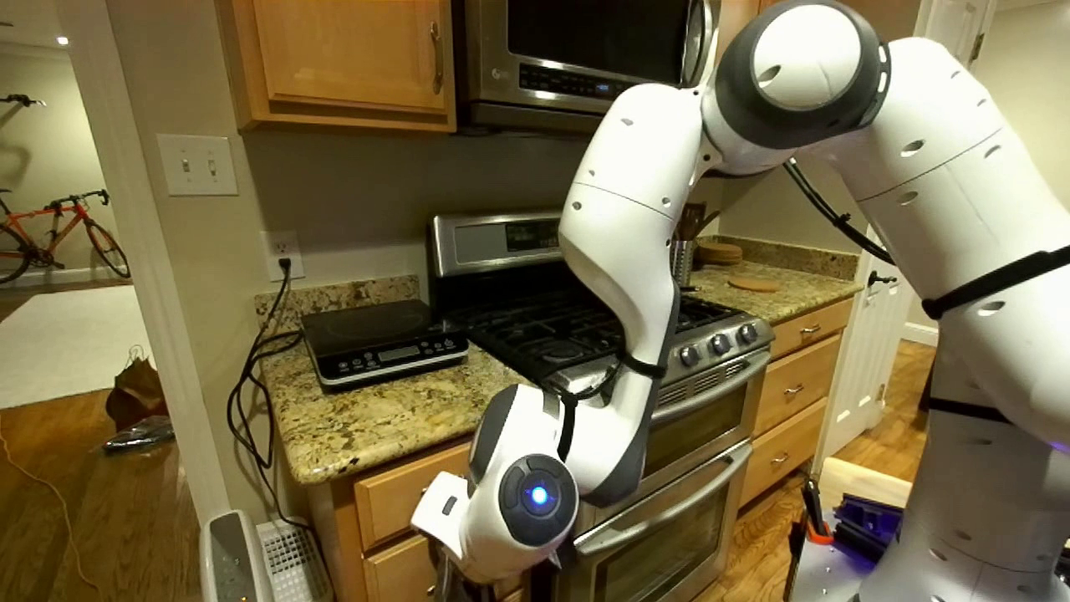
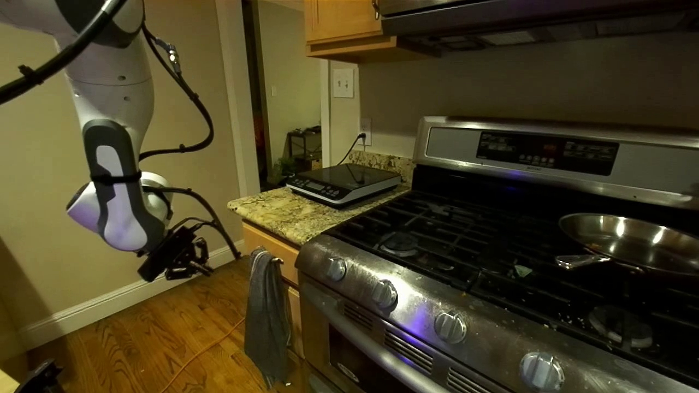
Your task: Open the top left drawer
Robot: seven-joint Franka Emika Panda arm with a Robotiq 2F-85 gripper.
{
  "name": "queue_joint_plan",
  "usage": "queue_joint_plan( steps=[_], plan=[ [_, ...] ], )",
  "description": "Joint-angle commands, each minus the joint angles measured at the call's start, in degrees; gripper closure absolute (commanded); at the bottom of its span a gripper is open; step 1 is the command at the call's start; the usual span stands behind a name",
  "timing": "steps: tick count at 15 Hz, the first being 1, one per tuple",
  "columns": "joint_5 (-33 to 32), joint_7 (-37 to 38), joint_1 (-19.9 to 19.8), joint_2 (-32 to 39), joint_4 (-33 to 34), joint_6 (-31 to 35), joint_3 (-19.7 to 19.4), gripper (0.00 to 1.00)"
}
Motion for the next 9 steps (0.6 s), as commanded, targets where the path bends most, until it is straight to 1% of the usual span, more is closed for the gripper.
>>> queue_joint_plan(
  steps=[1, 2, 3, 5, 9],
  plan=[
    [-0.5, 3.6, 1.4, -4.0, -6.5, 1.6, 2.5, 1.00],
    [0.3, 3.5, 1.7, -4.1, -7.0, 1.7, 3.1, 0.97],
    [0.5, 3.6, 1.9, -4.6, -7.6, 1.4, 3.5, 0.72],
    [0.3, 3.6, 1.6, -5.5, -8.1, 1.6, 3.7, 0.69],
    [-0.2, 2.3, 0.6, -7.3, -7.7, 1.1, 2.1, 0.44]
  ],
)
